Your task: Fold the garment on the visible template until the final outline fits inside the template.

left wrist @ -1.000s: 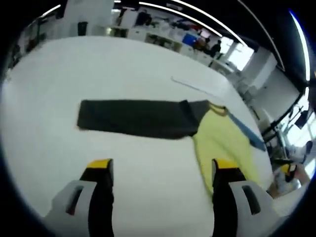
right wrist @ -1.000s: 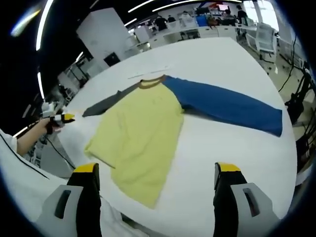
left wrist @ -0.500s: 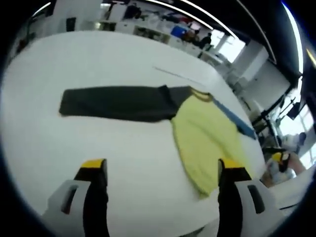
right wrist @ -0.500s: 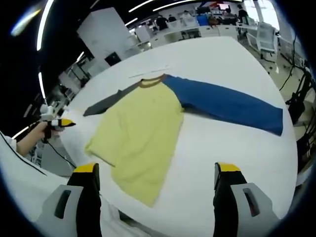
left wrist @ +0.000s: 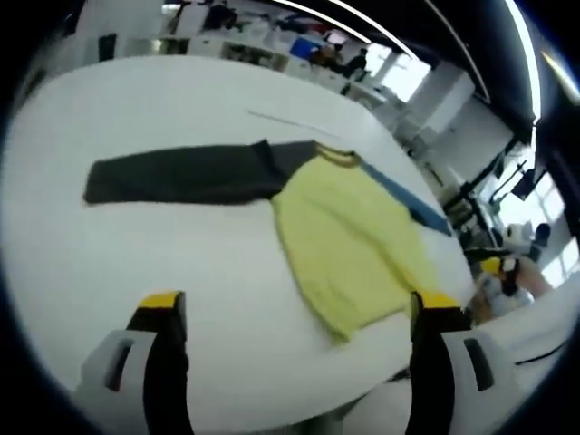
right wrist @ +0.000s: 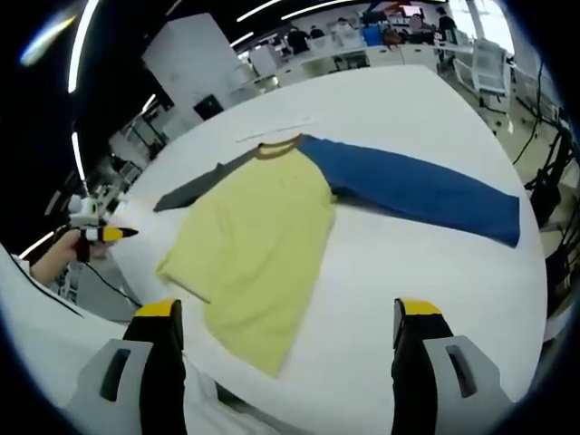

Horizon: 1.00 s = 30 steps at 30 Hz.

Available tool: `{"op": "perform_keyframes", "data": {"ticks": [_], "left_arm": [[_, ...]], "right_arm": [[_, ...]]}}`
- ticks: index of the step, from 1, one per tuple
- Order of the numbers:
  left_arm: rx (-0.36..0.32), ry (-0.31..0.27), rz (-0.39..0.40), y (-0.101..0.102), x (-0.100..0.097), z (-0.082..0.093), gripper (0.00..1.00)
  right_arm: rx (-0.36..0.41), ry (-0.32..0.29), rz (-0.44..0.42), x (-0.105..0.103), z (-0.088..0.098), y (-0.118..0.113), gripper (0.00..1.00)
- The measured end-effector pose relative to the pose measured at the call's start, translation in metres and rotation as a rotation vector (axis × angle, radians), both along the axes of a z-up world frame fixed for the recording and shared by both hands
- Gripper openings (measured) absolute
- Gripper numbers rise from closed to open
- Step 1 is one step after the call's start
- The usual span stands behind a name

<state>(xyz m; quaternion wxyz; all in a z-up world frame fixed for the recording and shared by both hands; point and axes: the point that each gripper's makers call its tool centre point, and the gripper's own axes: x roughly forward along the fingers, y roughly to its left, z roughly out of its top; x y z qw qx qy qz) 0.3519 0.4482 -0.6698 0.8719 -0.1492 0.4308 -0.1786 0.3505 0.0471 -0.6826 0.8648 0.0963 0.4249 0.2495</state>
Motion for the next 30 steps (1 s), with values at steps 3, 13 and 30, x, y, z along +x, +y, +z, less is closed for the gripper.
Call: {"op": "perform_keyframes", "data": {"ticks": [3, 13, 30], "left_arm": [[-0.008, 0.002, -0.014, -0.006, -0.008, 0.002, 0.99], [-0.036, -0.013, -0.023, -0.020, -0.025, 0.013, 0.99], [-0.032, 0.001, -0.004, -0.023, -0.038, 0.008, 0.99]], "right_arm": [[0.000, 0.000, 0.000, -0.001, 0.000, -0.002, 0.96], [0.014, -0.005, -0.010, -0.006, 0.002, -0.007, 0.96], [0.026, 0.016, -0.004, -0.020, -0.007, -0.006, 0.95]]}}
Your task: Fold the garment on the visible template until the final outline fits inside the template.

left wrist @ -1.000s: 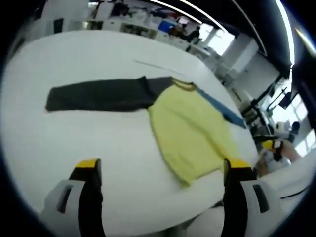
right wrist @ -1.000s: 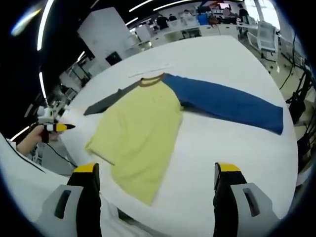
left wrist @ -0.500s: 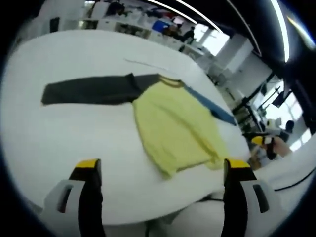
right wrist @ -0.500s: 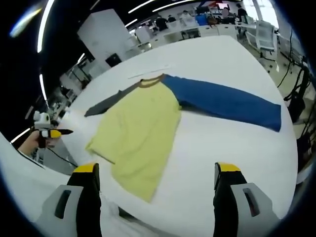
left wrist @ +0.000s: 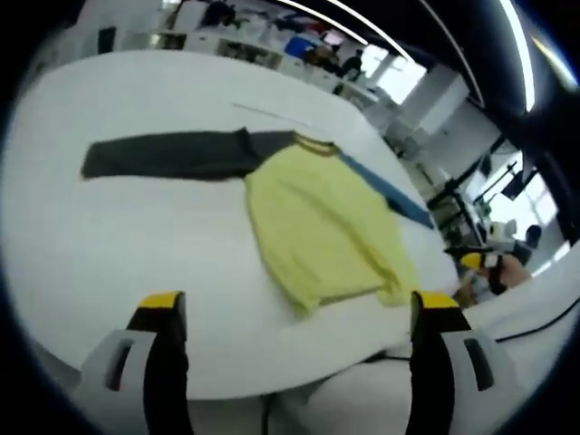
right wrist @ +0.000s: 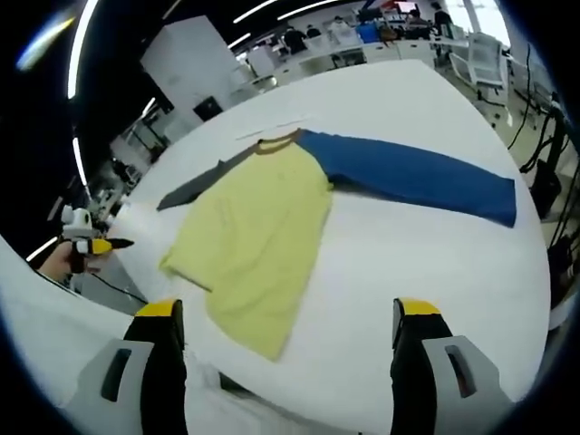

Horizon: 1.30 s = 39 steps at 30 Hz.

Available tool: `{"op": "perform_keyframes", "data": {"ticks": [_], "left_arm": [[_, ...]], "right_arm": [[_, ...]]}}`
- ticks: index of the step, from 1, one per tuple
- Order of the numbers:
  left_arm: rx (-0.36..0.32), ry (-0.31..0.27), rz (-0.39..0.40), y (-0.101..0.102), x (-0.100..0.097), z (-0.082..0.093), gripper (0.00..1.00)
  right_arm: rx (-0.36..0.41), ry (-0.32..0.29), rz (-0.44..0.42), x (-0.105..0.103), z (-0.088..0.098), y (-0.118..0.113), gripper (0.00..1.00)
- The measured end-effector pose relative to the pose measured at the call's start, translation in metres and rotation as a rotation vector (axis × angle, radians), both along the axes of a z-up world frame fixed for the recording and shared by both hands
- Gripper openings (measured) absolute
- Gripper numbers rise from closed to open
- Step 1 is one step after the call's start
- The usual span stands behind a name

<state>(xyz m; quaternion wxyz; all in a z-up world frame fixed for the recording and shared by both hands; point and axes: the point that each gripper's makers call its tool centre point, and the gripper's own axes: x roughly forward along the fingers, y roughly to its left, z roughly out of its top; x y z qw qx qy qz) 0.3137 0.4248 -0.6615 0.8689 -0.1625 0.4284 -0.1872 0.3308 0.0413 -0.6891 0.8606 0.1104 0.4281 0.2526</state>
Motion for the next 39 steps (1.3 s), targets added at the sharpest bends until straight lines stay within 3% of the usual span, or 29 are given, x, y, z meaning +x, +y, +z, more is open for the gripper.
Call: {"op": "perform_keyframes", "data": {"ticks": [20, 25, 30, 34, 39], "left_arm": [[-0.034, 0.017, -0.016, -0.010, 0.007, -0.009, 0.91], [-0.043, 0.027, -0.018, -0.014, 0.012, -0.017, 0.84], [-0.047, 0.032, -0.021, -0.018, 0.018, -0.028, 0.69], [-0.043, 0.043, -0.025, -0.022, 0.021, -0.036, 0.66], [-0.050, 0.058, -0.024, -0.025, 0.024, -0.046, 0.58]], "right_arm": [[0.019, 0.007, 0.015, 0.009, -0.005, 0.011, 0.90], [0.021, 0.010, 0.034, 0.014, -0.010, 0.017, 0.81], [0.038, 0.015, 0.037, 0.016, -0.018, 0.020, 0.75], [0.099, 0.016, 0.031, 0.017, -0.018, 0.028, 0.69], [0.093, 0.033, 0.047, 0.015, -0.027, 0.031, 0.60]]}}
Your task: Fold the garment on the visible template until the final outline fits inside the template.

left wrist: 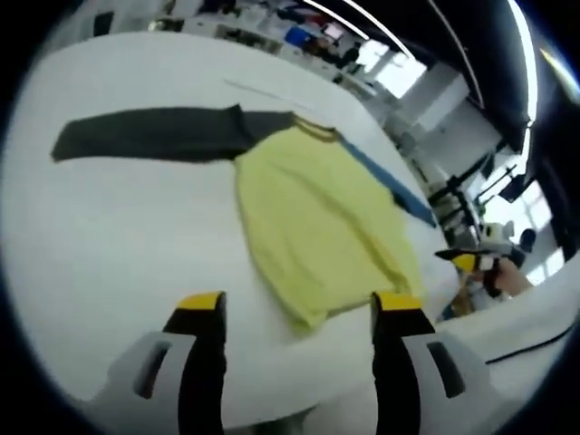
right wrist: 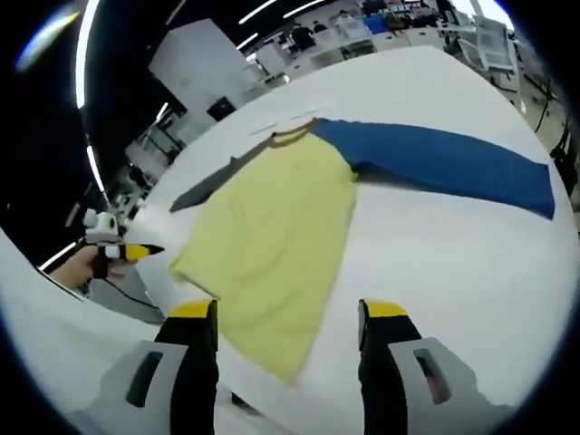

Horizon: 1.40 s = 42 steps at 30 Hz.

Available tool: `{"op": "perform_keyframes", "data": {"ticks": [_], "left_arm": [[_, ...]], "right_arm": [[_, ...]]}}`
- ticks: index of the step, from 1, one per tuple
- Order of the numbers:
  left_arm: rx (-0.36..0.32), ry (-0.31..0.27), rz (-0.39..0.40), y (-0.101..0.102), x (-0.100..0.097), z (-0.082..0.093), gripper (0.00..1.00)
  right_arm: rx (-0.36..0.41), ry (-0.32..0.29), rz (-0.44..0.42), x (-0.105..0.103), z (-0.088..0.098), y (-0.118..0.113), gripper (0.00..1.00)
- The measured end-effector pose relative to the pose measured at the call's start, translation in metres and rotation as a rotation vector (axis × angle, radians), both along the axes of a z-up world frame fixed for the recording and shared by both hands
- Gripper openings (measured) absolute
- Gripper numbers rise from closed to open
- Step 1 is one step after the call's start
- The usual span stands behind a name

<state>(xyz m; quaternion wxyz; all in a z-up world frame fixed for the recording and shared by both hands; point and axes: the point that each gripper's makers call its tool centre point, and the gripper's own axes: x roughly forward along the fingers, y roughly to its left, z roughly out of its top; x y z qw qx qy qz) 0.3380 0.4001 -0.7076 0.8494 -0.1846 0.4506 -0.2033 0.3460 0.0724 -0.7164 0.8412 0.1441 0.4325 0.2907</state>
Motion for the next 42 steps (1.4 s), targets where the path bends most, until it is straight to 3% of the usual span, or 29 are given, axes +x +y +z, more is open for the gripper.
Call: {"op": "perform_keyframes", "data": {"ticks": [7, 11, 16, 28, 42], "left_arm": [[-0.016, 0.027, 0.007, -0.002, 0.002, -0.013, 0.50], [-0.024, 0.039, 0.017, 0.000, 0.003, -0.021, 0.42], [-0.015, 0.054, 0.024, 0.004, 0.002, -0.031, 0.37], [-0.004, 0.085, 0.009, 0.000, 0.000, -0.042, 0.31], [-0.043, 0.094, 0.034, -0.005, 0.003, -0.046, 0.20]], "right_arm": [[-0.008, 0.018, 0.032, 0.000, -0.014, 0.007, 0.52], [-0.027, 0.009, 0.055, 0.002, -0.018, 0.011, 0.40], [-0.037, 0.010, 0.054, 0.004, -0.023, 0.012, 0.32], [-0.070, 0.047, 0.034, 0.004, -0.039, 0.008, 0.25], [-0.074, 0.059, 0.027, 0.002, -0.047, 0.011, 0.20]]}}
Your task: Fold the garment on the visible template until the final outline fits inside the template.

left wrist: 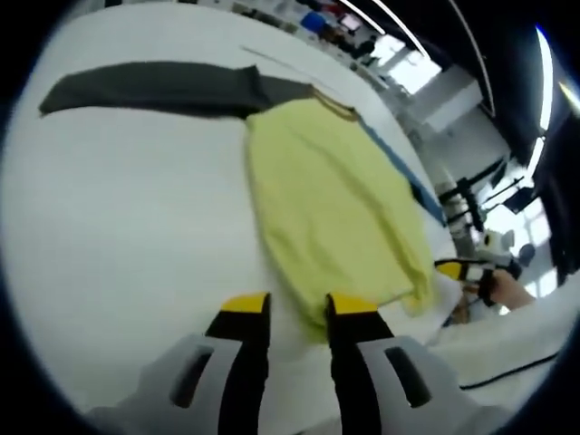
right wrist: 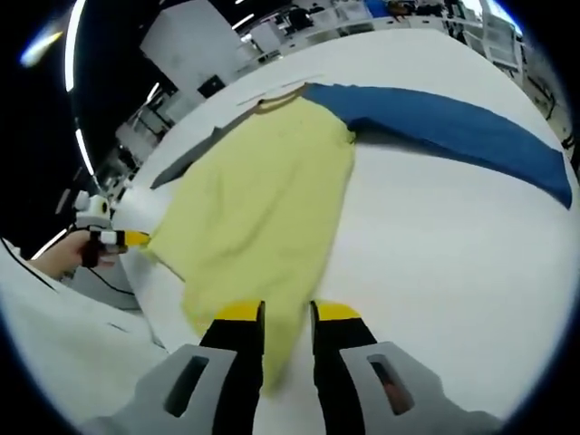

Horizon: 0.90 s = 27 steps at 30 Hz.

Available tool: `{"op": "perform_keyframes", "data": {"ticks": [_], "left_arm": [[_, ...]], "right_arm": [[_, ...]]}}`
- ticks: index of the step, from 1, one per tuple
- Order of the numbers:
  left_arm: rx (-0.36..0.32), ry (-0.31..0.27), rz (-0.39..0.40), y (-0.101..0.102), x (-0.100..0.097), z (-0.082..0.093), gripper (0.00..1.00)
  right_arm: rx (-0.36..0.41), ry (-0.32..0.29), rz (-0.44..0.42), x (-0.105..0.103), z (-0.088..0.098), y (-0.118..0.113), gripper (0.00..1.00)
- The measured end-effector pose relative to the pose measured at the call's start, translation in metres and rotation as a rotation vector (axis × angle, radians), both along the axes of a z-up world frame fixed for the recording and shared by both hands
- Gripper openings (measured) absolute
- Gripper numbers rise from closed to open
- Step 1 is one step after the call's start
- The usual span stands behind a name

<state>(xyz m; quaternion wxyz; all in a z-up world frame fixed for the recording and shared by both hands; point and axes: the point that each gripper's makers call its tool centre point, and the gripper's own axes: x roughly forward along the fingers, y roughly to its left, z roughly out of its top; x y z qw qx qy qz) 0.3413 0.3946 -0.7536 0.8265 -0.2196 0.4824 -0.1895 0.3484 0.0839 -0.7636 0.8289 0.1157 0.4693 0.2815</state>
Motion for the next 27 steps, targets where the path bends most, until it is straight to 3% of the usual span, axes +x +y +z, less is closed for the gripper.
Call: {"op": "perform_keyframes", "data": {"ticks": [19, 27], "left_arm": [[-0.033, 0.006, 0.028, -0.0063, 0.0022, -0.0058, 0.00], [-0.053, 0.013, 0.074, -0.0024, 0.0019, -0.0020, 0.00]], "right_arm": [[-0.085, -0.031, 0.022, 0.0011, -0.0042, -0.0018, 0.07], [-0.093, -0.060, 0.007, 0.0013, 0.0014, -0.0037, 0.04]]}}
